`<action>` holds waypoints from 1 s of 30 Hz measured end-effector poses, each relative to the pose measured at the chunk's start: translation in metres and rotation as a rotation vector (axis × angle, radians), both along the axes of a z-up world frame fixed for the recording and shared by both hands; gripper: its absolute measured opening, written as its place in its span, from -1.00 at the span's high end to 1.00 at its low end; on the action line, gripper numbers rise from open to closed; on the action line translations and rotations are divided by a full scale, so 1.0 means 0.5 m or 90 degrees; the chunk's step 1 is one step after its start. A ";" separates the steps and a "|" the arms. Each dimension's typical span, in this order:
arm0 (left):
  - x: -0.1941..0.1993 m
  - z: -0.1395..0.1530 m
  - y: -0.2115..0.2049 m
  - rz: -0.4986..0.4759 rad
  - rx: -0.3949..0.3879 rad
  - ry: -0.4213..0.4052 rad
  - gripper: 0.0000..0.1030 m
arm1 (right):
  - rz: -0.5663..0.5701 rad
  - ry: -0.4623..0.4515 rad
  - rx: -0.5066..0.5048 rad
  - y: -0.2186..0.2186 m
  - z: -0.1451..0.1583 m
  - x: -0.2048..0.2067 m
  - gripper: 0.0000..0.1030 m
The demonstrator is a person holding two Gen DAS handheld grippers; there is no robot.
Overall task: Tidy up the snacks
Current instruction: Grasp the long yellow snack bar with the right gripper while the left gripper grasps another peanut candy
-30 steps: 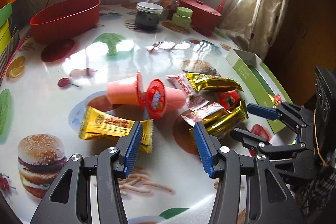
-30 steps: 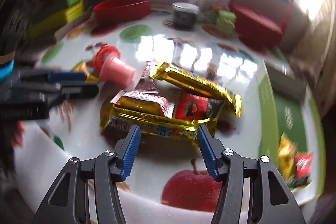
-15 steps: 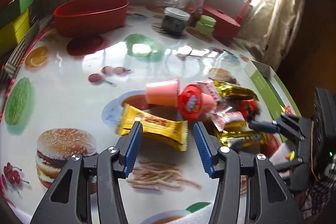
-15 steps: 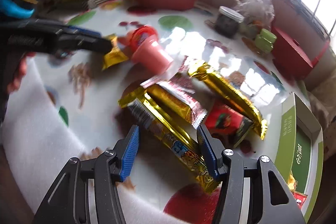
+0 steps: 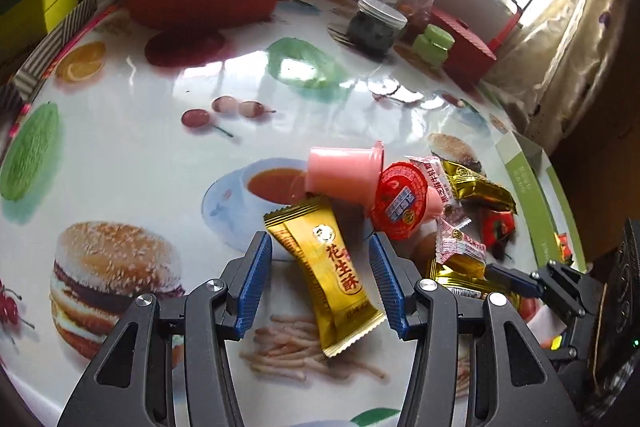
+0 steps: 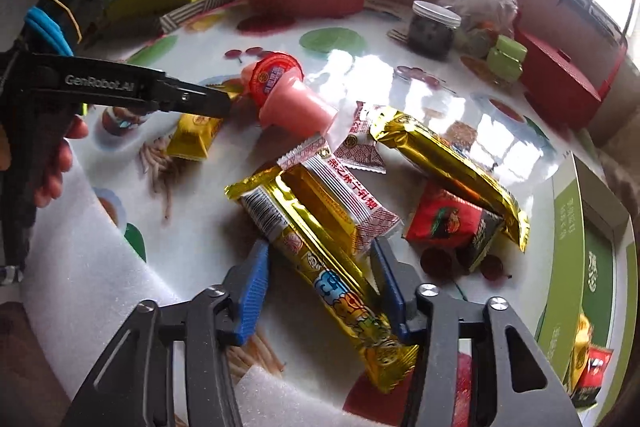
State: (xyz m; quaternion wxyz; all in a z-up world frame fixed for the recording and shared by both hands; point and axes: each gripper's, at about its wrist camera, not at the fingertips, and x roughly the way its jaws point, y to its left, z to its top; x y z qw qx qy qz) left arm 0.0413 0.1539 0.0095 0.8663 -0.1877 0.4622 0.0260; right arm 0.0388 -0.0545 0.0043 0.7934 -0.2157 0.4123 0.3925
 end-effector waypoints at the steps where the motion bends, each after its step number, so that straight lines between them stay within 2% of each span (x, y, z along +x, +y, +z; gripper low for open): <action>1: 0.002 0.001 -0.005 -0.003 0.009 0.002 -0.01 | -0.005 0.001 0.003 -0.003 0.000 -0.002 0.15; 5: 0.005 0.000 -0.025 -0.027 0.030 0.005 -0.01 | -0.018 -0.002 0.007 -0.008 0.001 -0.007 0.27; 8: 0.001 -0.001 -0.037 -0.034 0.073 0.013 -0.01 | -0.025 0.004 0.017 -0.013 0.000 -0.008 0.35; 10: -0.001 -0.002 -0.040 -0.040 0.084 0.013 -0.01 | -0.029 0.005 0.021 -0.015 0.000 -0.008 0.38; 18: -0.012 -0.004 -0.044 -0.042 0.094 0.003 0.01 | -0.038 0.007 0.030 -0.019 0.001 -0.017 0.55; 20: -0.013 -0.004 -0.044 -0.042 0.097 0.002 0.29 | -0.042 0.007 0.032 -0.021 0.001 -0.018 0.58; 22: -0.014 -0.004 -0.042 -0.040 0.092 0.000 0.34 | -0.046 0.009 0.035 -0.023 0.001 -0.019 0.58; 25: -0.016 -0.003 -0.043 -0.040 0.092 -0.001 0.52 | -0.049 0.011 0.041 -0.028 0.001 -0.020 0.58; 30: -0.021 0.000 -0.042 -0.039 0.087 -0.007 0.53 | -0.056 0.015 0.059 -0.037 0.008 -0.023 0.59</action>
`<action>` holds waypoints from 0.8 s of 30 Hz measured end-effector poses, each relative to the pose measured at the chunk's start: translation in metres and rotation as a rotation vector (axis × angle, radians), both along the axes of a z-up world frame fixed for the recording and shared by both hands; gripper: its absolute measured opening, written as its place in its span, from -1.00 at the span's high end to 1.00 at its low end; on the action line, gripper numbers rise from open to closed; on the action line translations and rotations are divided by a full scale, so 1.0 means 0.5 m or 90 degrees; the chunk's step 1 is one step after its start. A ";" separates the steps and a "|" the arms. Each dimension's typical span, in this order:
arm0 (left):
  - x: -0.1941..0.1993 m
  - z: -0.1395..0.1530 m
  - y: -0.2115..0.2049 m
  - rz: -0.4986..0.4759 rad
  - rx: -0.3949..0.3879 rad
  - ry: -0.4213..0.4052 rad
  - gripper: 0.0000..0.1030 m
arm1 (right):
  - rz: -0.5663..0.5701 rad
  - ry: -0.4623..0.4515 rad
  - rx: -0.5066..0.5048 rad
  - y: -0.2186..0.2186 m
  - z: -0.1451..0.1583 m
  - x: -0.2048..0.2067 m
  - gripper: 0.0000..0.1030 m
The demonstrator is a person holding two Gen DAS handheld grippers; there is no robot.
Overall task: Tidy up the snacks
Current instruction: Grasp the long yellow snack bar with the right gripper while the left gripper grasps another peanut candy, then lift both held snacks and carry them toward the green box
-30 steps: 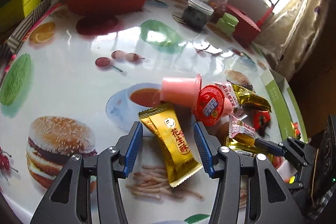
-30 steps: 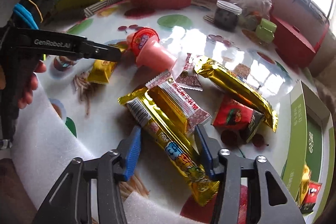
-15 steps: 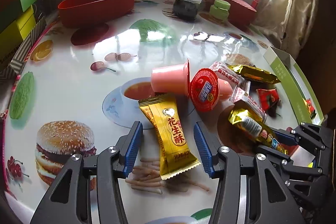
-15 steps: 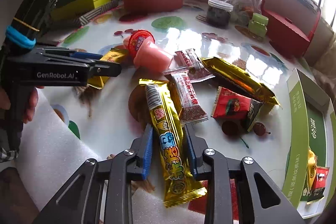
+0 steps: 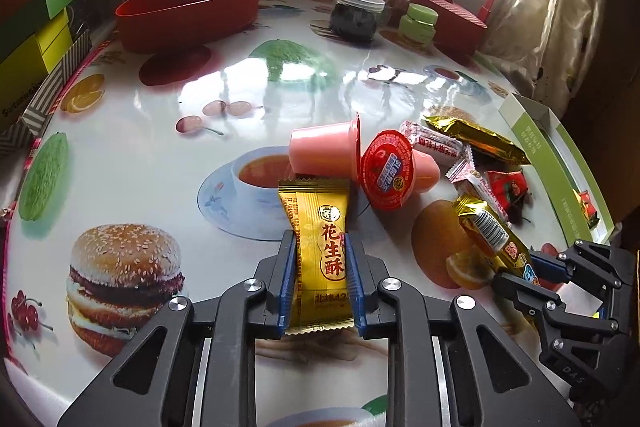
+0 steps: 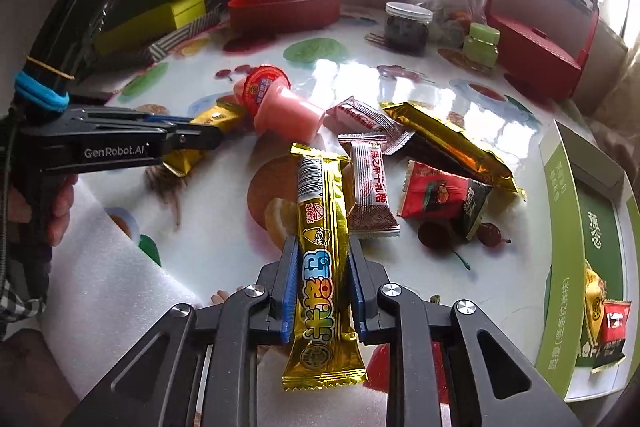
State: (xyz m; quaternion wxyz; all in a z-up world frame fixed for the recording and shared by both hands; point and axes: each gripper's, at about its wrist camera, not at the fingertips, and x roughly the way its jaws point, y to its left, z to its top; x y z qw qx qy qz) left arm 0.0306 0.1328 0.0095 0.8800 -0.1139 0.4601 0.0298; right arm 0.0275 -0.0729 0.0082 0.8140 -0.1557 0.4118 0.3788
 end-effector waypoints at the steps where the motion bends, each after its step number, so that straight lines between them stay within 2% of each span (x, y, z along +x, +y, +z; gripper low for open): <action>1: -0.001 0.001 0.000 -0.001 -0.002 -0.001 0.53 | 0.000 0.001 0.003 -0.001 0.001 0.000 0.59; 24: -0.025 0.036 -0.037 -0.032 -0.005 -0.028 0.53 | -0.024 -0.007 0.048 -0.035 0.033 -0.014 0.59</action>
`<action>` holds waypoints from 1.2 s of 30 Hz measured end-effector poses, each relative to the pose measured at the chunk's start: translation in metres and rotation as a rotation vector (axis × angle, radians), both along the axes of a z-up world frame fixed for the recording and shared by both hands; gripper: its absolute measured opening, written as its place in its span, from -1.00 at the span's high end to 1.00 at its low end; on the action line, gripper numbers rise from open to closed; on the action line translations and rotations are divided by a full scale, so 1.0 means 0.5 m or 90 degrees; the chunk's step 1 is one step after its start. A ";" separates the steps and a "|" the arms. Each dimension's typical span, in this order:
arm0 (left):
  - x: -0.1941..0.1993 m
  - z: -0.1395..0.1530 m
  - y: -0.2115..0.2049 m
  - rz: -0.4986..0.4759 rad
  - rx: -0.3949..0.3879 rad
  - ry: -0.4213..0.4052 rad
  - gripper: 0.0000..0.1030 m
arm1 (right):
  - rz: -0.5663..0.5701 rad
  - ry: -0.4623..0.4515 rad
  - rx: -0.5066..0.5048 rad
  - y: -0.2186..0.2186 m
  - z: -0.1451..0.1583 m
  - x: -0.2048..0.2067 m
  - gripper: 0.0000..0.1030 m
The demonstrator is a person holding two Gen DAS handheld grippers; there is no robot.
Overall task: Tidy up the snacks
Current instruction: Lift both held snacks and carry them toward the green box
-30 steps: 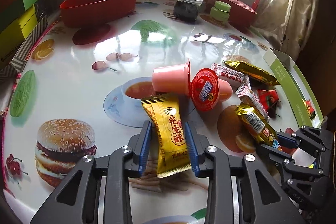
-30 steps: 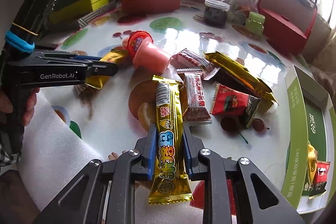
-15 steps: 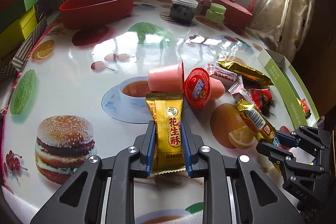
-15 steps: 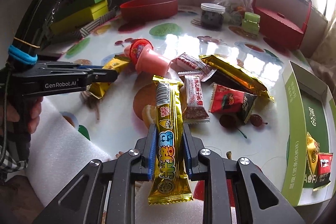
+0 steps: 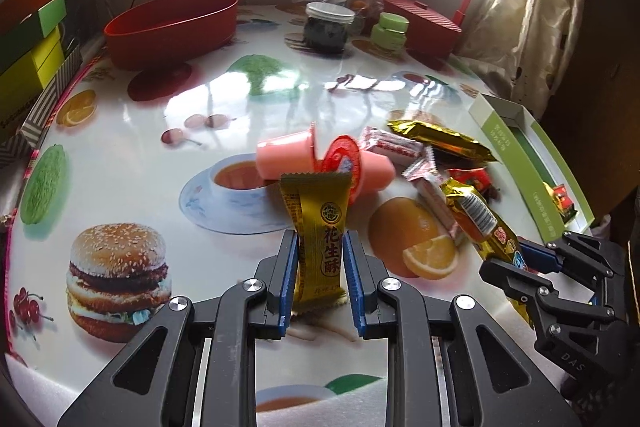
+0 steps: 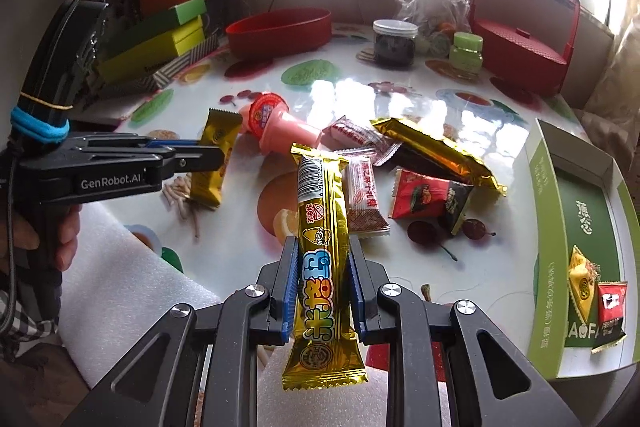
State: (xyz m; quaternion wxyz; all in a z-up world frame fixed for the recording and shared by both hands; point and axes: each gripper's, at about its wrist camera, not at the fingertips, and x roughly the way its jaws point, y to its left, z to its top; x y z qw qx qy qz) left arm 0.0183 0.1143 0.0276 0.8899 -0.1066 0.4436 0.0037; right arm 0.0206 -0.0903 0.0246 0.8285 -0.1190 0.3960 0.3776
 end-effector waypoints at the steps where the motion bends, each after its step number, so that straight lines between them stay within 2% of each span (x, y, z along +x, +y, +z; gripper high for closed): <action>1: -0.001 0.003 -0.002 -0.002 0.000 -0.002 0.53 | -0.002 -0.002 0.002 -0.003 0.003 0.000 0.59; 4: 0.002 0.010 -0.013 -0.014 0.008 -0.009 0.53 | -0.012 -0.007 0.007 -0.012 0.010 -0.002 0.59; 8: 0.006 -0.009 -0.014 -0.012 0.009 0.013 0.53 | -0.026 -0.008 0.009 -0.023 0.013 -0.001 0.59; 11: 0.007 -0.012 -0.014 0.004 0.027 0.016 0.52 | -0.029 -0.006 0.011 -0.027 0.014 -0.002 0.59; 12: 0.011 -0.017 -0.013 0.010 0.029 0.024 0.47 | -0.029 -0.006 0.012 -0.027 0.014 -0.002 0.59; 14: 0.014 -0.023 -0.015 0.013 0.032 0.031 0.11 | -0.030 -0.006 0.012 -0.028 0.014 -0.002 0.59; 15: 0.016 -0.026 -0.017 0.015 0.032 0.036 0.07 | -0.029 -0.006 0.013 -0.028 0.014 -0.002 0.59; 20: 0.026 -0.046 -0.034 0.011 0.056 0.063 0.07 | -0.031 -0.007 0.015 -0.029 0.015 -0.002 0.59; 24: 0.025 -0.047 -0.048 0.005 0.071 0.053 0.07 | -0.034 -0.005 0.016 -0.031 0.017 -0.001 0.59; 25: 0.024 -0.047 -0.049 0.004 0.076 0.051 0.07 | -0.035 -0.006 0.017 -0.032 0.017 -0.001 0.59; 29: 0.022 -0.045 -0.054 -0.002 0.095 0.050 0.44 | -0.038 -0.005 0.020 -0.035 0.018 -0.001 0.59; 31: 0.023 -0.044 -0.049 0.000 0.096 0.051 0.52 | -0.039 -0.005 0.021 -0.036 0.018 -0.001 0.59; 36: 0.020 -0.038 -0.045 0.003 0.094 0.043 0.55 | -0.042 -0.005 0.024 -0.039 0.018 0.001 0.59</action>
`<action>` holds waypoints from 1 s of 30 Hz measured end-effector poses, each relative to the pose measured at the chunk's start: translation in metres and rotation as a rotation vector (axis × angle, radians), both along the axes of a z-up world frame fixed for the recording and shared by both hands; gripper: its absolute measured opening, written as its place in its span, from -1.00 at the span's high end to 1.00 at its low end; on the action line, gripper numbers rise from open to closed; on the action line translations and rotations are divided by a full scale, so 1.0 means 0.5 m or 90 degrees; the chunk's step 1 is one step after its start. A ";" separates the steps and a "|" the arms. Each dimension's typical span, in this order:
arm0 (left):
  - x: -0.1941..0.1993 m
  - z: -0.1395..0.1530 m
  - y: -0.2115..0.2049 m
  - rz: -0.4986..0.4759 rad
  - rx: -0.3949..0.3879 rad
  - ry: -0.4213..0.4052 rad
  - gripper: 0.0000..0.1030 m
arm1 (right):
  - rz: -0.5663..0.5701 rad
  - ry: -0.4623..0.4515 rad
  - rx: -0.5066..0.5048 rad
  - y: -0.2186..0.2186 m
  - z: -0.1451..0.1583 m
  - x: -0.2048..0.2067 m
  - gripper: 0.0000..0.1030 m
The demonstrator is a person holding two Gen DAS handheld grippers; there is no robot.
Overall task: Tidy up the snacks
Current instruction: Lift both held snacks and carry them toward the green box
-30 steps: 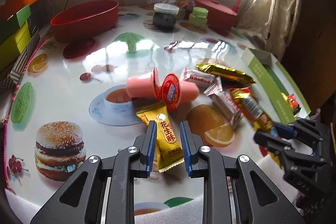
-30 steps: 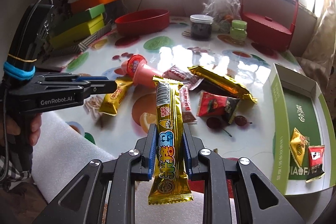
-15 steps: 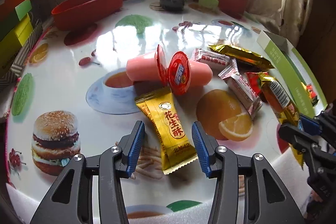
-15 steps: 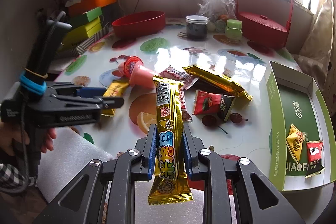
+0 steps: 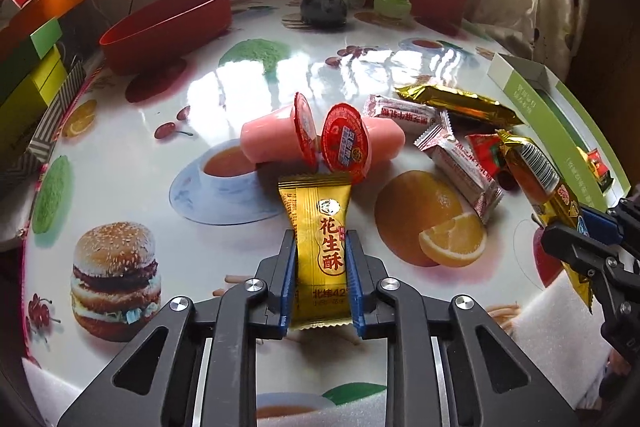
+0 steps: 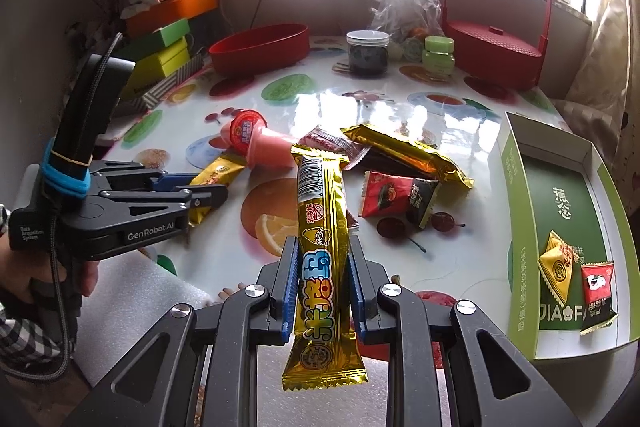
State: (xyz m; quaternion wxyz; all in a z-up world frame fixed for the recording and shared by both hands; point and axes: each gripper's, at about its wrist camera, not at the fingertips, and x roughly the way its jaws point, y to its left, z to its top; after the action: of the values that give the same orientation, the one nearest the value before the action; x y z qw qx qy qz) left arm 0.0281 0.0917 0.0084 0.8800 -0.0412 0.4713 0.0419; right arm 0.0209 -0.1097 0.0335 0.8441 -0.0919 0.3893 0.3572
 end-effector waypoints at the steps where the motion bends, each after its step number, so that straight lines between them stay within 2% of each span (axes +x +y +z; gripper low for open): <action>1: -0.001 0.003 -0.001 -0.001 0.000 -0.003 0.56 | 0.000 0.000 0.001 -0.001 0.001 0.000 0.59; 15: -0.004 0.064 -0.047 -0.063 -0.067 -0.049 0.55 | -0.030 -0.016 0.015 -0.036 0.022 -0.003 0.59; 30: 0.065 0.102 -0.168 -0.163 -0.120 -0.068 0.55 | -0.132 -0.030 0.013 -0.132 0.051 0.035 0.59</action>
State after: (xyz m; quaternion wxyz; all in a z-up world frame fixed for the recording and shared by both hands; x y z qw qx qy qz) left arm 0.0606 0.0077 0.0592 0.8941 -0.0657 0.4273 -0.1172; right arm 0.0384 -0.1758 0.0591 0.8863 -0.0507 0.3729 0.2699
